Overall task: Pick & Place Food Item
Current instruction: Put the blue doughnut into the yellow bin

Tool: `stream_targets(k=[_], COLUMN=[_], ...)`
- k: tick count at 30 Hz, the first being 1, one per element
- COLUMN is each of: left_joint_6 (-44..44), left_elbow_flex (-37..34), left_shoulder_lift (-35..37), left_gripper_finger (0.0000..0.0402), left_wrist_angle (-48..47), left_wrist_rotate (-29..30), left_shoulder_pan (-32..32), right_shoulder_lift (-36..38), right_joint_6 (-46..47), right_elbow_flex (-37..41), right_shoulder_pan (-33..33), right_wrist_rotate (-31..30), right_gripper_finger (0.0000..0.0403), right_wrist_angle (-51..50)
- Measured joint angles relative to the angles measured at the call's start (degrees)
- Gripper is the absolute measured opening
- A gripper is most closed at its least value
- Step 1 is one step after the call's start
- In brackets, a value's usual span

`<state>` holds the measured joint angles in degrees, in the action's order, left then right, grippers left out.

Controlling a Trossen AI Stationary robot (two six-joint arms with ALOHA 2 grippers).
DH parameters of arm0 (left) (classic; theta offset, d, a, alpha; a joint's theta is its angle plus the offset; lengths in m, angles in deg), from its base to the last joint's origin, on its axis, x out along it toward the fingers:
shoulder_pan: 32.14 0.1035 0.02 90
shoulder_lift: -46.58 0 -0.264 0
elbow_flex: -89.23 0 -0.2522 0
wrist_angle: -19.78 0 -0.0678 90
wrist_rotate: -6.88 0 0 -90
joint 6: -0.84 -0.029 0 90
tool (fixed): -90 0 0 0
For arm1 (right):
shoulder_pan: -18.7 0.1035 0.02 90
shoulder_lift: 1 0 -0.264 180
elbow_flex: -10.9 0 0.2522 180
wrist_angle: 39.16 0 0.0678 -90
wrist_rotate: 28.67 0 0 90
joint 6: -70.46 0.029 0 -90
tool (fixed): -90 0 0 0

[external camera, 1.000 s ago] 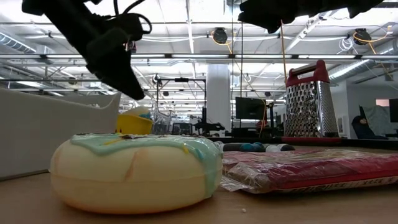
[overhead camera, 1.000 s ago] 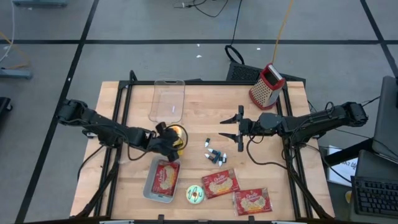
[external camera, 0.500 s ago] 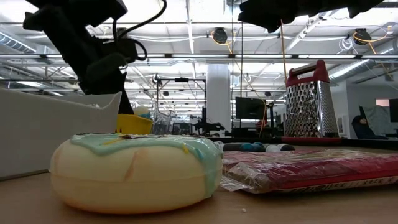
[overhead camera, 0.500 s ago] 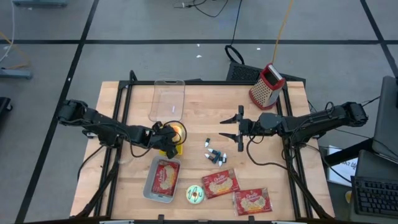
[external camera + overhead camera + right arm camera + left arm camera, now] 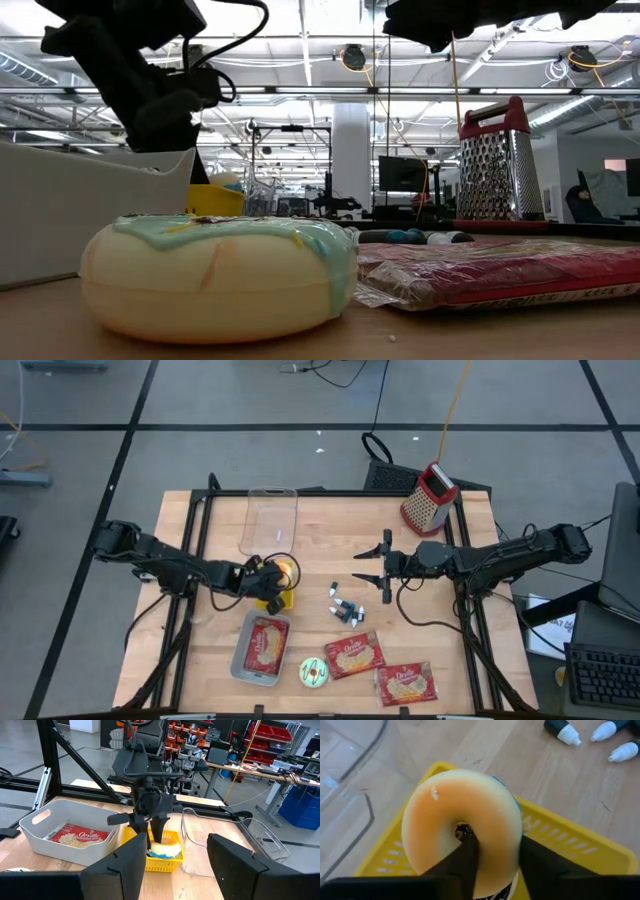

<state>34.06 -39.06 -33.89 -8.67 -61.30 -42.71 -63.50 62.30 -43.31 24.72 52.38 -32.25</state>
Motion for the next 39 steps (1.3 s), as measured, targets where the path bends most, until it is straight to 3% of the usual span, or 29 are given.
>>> stream_targets(k=[7, 14, 19, 24, 30, 39], left_joint_6=[-2.87, -3.78, -3.55, -3.48, -5.02, -10.91], left_elbow_flex=[4.23, 11.73, 13.26, 11.93, 11.72, 11.68], left_shoulder_lift=[0.0, 0.0, 0.0, 0.0, 0.0, -0.9], left_gripper_finger=[0.0012, 0.0034, 0.0018, 0.0008, 0.0031, 0.0007], left_wrist_angle=[-6.84, -19.62, -24.6, -24.46, -23.77, -19.92], left_wrist_rotate=[-1.05, -1.61, -9.52, -9.23, -5.31, -9.9], left_shoulder_pan=[0.0, 0.0, 0.0, 0.0, 0.16, 2.32], right_shoulder_lift=[-0.01, 0.0, 0.0, 0.0, 0.0, 0.0], right_joint_6=[0.0, 0.0, 0.0, 0.0, 0.0, 0.0], right_elbow_flex=[0.0, 0.0, 0.0, 0.0, 0.0, 0.0], right_shoulder_pan=[0.01, 0.0, 0.0, 0.02, 0.02, 0.02], right_wrist_rotate=[-0.02, 0.0, 0.0, -0.01, 0.0, 0.0], right_gripper_finger=[0.0197, 0.0197, 0.0197, 0.0197, 0.0197, 0.0196], right_wrist_angle=[0.0, 0.0, -0.02, -0.04, -0.02, 0.0])
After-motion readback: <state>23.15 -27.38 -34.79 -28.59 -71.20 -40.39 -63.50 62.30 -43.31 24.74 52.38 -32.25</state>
